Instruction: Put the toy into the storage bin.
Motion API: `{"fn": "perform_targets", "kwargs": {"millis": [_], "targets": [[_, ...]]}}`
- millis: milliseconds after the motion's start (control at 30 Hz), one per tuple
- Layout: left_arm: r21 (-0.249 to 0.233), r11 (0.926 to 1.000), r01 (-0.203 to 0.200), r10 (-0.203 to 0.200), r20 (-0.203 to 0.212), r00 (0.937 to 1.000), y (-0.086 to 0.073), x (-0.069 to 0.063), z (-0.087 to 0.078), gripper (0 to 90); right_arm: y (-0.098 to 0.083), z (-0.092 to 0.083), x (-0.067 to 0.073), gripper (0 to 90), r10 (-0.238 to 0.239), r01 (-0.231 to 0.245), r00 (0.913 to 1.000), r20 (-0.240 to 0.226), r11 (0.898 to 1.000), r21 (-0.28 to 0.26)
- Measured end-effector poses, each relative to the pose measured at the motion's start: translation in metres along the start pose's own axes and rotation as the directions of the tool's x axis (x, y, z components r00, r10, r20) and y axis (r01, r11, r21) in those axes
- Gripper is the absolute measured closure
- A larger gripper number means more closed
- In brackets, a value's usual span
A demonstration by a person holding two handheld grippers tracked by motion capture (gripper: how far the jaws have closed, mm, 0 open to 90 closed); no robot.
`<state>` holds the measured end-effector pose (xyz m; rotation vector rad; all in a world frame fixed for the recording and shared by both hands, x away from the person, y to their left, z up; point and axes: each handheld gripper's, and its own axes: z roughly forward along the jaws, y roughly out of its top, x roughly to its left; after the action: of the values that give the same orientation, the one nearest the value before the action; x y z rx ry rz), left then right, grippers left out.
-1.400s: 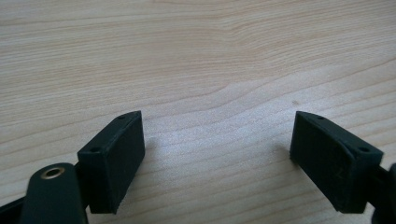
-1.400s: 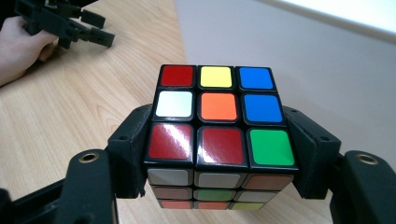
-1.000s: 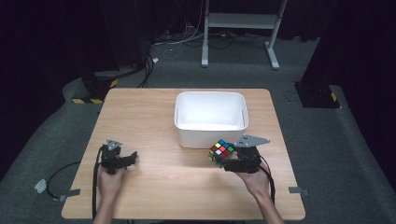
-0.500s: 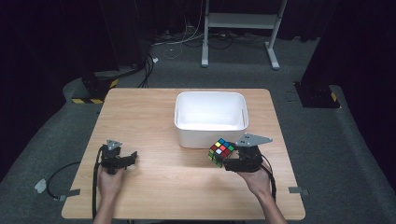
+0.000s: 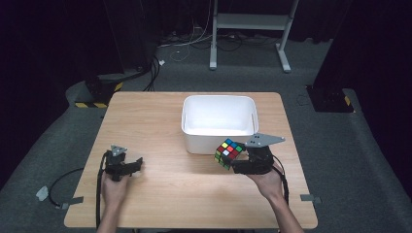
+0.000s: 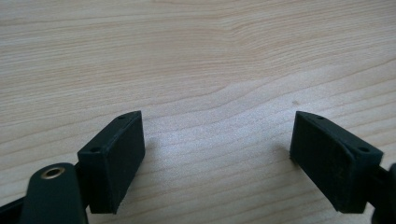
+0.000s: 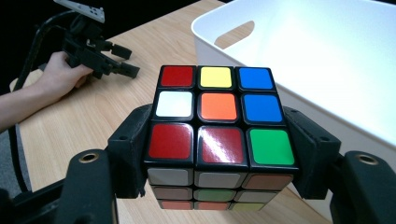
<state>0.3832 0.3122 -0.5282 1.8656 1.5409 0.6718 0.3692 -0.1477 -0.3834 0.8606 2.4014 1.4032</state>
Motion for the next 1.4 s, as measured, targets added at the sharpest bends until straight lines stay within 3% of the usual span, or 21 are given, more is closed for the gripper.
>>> {"fn": "perform_targets", "kwargs": {"millis": [367, 700, 1400], "targets": [[0.000, 1.0000, 0.000, 0.000, 0.000, 1.0000, 0.000, 0.000, 0.000, 18.1, 0.016, -0.010, -0.005, 33.9, -0.006, 0.006, 1.0000, -0.006, 1.000, -0.027], [0.000, 1.0000, 0.000, 0.000, -0.001, 1.0000, 0.000, 0.000, 0.000, 18.1, 0.025, -0.016, -0.014, 33.8, 0.017, -0.017, 0.9998, 0.009, 0.999, -0.048], [0.000, 1.0000, 0.000, 0.000, 0.000, 1.0000, 0.000, 0.000, 0.000, 18.1, 0.051, -0.012, -0.032, 33.9, 0.018, -0.016, 0.9991, 0.039, 0.998, -0.060]]}}
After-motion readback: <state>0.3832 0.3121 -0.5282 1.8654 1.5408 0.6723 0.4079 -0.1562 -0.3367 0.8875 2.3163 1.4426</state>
